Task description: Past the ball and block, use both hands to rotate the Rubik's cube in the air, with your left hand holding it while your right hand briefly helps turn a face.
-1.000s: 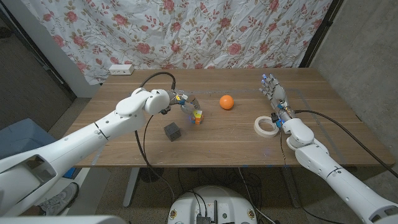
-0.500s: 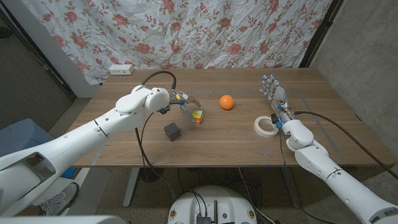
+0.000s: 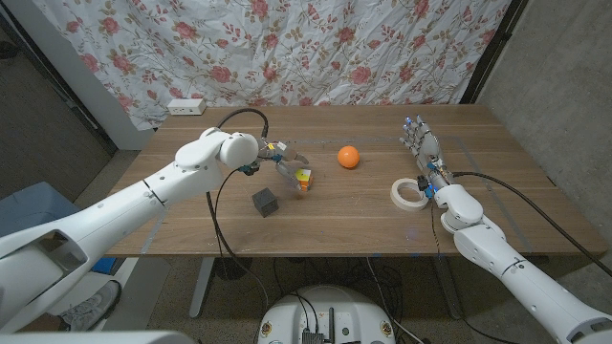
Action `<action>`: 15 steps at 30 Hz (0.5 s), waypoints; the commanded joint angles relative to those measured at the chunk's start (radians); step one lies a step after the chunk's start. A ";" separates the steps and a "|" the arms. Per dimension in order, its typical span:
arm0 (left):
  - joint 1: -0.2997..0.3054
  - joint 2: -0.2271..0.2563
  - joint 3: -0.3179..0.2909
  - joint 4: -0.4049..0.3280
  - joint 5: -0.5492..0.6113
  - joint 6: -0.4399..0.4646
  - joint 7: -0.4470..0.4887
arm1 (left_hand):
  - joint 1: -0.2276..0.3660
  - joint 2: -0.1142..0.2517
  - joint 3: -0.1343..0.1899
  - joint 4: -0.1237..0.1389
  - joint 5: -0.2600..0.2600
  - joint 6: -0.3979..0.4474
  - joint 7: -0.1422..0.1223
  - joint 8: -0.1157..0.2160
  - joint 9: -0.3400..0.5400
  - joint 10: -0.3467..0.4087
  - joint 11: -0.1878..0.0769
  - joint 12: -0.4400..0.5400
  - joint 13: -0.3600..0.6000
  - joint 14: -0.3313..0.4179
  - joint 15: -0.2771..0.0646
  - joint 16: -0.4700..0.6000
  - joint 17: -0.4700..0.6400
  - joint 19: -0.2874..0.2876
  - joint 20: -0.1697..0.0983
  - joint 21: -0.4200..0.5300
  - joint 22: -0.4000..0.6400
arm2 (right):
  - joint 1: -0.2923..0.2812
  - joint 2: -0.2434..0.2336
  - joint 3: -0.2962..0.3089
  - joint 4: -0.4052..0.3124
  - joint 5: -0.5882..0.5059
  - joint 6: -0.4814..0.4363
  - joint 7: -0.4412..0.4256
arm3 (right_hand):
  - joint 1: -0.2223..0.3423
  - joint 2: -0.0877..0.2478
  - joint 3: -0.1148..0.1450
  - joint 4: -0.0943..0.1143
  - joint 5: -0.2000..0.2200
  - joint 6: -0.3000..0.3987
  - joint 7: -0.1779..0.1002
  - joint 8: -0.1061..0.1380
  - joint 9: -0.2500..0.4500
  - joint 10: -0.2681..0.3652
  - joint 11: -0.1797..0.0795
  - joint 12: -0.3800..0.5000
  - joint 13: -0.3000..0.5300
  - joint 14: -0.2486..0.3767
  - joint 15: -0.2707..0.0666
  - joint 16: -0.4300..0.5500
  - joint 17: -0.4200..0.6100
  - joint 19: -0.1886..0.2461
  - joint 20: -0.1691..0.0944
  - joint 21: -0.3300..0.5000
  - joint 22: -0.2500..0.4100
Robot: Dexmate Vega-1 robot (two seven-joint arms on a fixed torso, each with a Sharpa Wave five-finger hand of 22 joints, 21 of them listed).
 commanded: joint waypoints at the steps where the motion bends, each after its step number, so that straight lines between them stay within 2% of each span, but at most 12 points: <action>1: 0.012 0.028 -0.030 0.020 -0.107 -0.018 0.048 | -0.025 0.009 0.001 0.013 -0.003 -0.024 -0.004 -0.003 0.003 -0.027 0.001 -0.001 0.002 -0.031 0.010 0.001 0.001 -0.032 0.003 -0.005 0.004 | 0.009 0.017 -0.005 0.019 0.004 0.019 0.004 | -0.010 0.005 0.003 0.005 0.000 -0.005 0.008 -0.006 0.002 -0.006 -0.004 0.000 0.003 -0.002 -0.006 -0.004 0.003 -0.001 -0.006 -0.002 0.002; 4: 0.016 0.036 -0.041 0.027 -0.135 -0.026 0.069 | -0.037 0.014 0.000 0.016 -0.003 -0.035 -0.004 -0.003 0.003 -0.046 0.006 -0.003 0.002 -0.048 0.011 0.001 0.001 -0.043 0.003 -0.004 0.004 | 0.008 0.022 -0.005 0.017 -0.001 0.022 -0.007 | -0.011 0.006 0.003 0.007 0.000 -0.010 0.011 -0.006 0.002 -0.007 -0.005 0.000 0.003 -0.004 -0.006 -0.005 0.003 -0.004 -0.005 -0.002 0.002; 11: 0.035 0.057 -0.069 0.041 -0.203 -0.046 0.116 | -0.094 0.033 -0.004 0.023 -0.007 -0.109 0.004 -0.005 0.003 -0.142 0.025 -0.005 0.000 -0.130 0.008 -0.001 0.001 -0.114 0.007 -0.004 0.004 | 0.005 0.027 -0.010 0.005 -0.022 0.019 -0.030 | -0.013 0.003 -0.001 0.010 0.000 -0.021 0.014 -0.007 0.002 -0.013 -0.005 -0.001 0.002 -0.008 -0.004 -0.006 0.003 -0.012 -0.002 -0.004 0.003; 15: 0.062 0.070 -0.087 0.048 -0.231 -0.062 0.174 | -0.112 0.038 -0.007 0.026 -0.008 -0.127 0.008 -0.005 0.003 -0.164 0.025 -0.005 0.000 -0.143 0.010 0.002 0.001 -0.134 0.005 -0.004 0.004 | 0.006 0.034 -0.015 0.010 -0.033 0.024 -0.039 | -0.014 0.001 -0.002 0.011 -0.001 -0.024 0.016 -0.006 0.001 -0.016 -0.005 -0.001 0.002 -0.012 -0.004 -0.007 0.003 -0.014 -0.001 -0.004 0.003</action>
